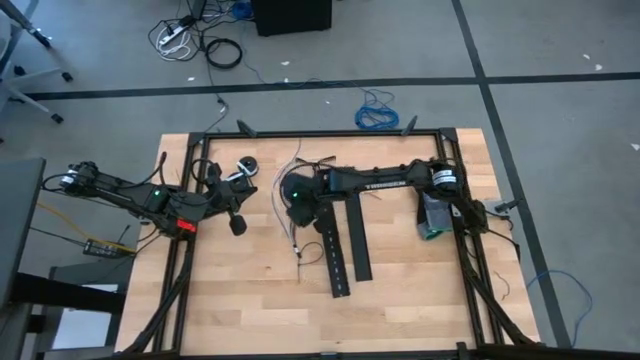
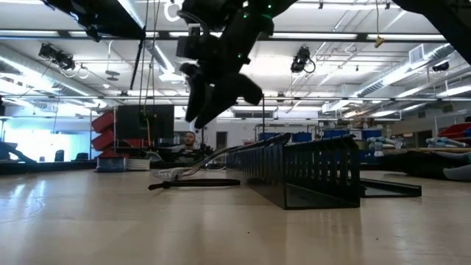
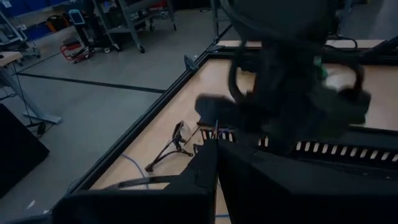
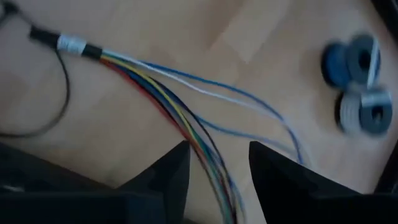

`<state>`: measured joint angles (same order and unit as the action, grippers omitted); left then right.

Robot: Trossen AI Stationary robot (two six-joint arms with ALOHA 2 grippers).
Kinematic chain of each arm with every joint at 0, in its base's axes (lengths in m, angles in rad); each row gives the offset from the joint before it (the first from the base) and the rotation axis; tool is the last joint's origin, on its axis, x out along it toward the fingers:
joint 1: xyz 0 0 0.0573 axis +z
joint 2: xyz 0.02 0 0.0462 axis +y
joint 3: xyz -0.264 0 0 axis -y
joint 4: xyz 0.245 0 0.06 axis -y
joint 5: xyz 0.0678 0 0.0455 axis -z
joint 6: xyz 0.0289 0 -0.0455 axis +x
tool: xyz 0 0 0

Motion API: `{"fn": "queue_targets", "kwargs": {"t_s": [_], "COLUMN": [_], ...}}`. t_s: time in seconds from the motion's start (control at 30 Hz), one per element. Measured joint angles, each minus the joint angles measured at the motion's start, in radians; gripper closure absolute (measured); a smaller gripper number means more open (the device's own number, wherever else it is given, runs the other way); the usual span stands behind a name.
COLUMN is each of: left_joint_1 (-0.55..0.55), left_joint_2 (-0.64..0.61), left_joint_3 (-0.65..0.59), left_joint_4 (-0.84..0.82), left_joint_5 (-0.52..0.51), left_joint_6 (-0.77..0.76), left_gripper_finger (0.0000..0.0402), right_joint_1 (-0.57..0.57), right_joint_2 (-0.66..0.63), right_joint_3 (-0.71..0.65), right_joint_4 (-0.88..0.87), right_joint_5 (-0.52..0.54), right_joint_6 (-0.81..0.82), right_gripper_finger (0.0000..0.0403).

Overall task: Ziptie cables
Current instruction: Wrap the black zip tie on the cable

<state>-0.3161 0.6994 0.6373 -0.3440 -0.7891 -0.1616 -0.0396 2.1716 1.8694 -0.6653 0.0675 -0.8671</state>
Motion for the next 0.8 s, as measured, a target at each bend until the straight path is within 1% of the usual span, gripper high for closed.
{"fn": "queue_targets", "kwargs": {"t_s": [0.3,0.47,0.6,0.73,0.8], "left_joint_1": [0.000,0.000,0.000,0.000,0.000], "left_joint_2": [0.000,0.000,0.000,0.000,0.000], "left_joint_3": [0.000,0.000,0.000,0.000,0.000], "left_joint_4": [-0.008,-0.015,-0.023,-0.021,-0.021], "left_joint_5": [0.000,-0.001,-0.002,-0.002,-0.002], "left_joint_6": [0.000,-0.005,-0.009,-0.008,-0.008], "left_gripper_finger": [0.0401,0.0401,0.0401,0.0402,0.0401], "right_joint_1": [0.080,0.098,0.103,0.119,0.133], "right_joint_2": [0.077,0.116,0.138,0.138,0.138], "right_joint_3": [0.000,0.001,0.000,-0.007,-0.007], "right_joint_4": [0.116,0.202,0.173,0.157,0.155], "right_joint_5": [0.017,0.023,0.042,0.054,0.079], "right_joint_6": [-0.277,-0.318,-0.321,-0.376,-0.412], "right_gripper_finger": [0.0254,0.0254,0.0256,0.0262,0.0264]}}
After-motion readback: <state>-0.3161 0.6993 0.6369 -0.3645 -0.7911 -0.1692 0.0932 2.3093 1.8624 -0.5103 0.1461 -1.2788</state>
